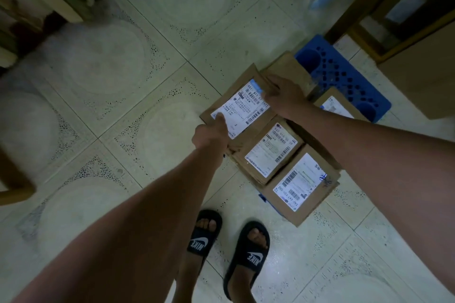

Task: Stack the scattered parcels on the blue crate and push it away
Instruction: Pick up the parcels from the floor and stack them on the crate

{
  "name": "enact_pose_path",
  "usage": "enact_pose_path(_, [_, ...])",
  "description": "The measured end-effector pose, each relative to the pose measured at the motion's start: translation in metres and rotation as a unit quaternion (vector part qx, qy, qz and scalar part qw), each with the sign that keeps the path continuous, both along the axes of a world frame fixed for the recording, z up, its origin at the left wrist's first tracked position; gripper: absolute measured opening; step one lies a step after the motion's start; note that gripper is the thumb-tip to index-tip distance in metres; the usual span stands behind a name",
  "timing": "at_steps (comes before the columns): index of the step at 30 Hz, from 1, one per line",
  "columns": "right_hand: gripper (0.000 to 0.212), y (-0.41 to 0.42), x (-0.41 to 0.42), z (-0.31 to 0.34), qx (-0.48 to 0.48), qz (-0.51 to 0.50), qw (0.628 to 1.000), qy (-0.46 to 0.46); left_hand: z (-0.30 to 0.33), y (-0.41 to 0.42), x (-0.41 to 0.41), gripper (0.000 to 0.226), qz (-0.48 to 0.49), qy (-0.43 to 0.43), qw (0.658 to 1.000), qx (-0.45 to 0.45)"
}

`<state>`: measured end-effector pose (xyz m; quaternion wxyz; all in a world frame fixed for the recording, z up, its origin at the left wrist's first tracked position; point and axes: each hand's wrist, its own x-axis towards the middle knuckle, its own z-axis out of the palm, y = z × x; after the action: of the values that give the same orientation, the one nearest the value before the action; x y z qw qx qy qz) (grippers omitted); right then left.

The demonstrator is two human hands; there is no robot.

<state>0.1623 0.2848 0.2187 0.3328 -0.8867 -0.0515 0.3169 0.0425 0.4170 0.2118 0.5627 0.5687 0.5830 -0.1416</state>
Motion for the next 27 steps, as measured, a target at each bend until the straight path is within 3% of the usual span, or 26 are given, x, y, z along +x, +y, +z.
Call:
enact_pose_path(7, [0.054, -0.005, 0.004, -0.017, 0.024, 0.0, 1.0, -0.009, -0.018, -0.001, 0.0, 0.062, -0.011, 0.0, 0.999, 0.035])
enact_pose_path(14, [0.049, -0.002, -0.001, -0.023, 0.027, -0.017, 0.998, -0.052, -0.018, 0.001, 0.0, 0.067, -0.02, 0.003, 1.0, 0.012])
enact_pose_path(20, [0.04, -0.01, -0.018, -0.011, -0.036, -0.053, 0.991, -0.114, 0.01, 0.008, 0.015, 0.062, -0.047, 0.034, 0.986, 0.158])
enact_pose_path(24, [0.034, -0.031, -0.027, 0.017, -0.031, -0.124, 0.988, -0.09, 0.046, 0.014, 0.031, 0.041, -0.158, 0.033, 0.957, 0.24])
enact_pose_path(27, [0.04, -0.056, -0.031, 0.044, -0.02, -0.192, 0.978, -0.079, 0.073, 0.0, 0.06, 0.038, -0.246, 0.002, 0.942, 0.227])
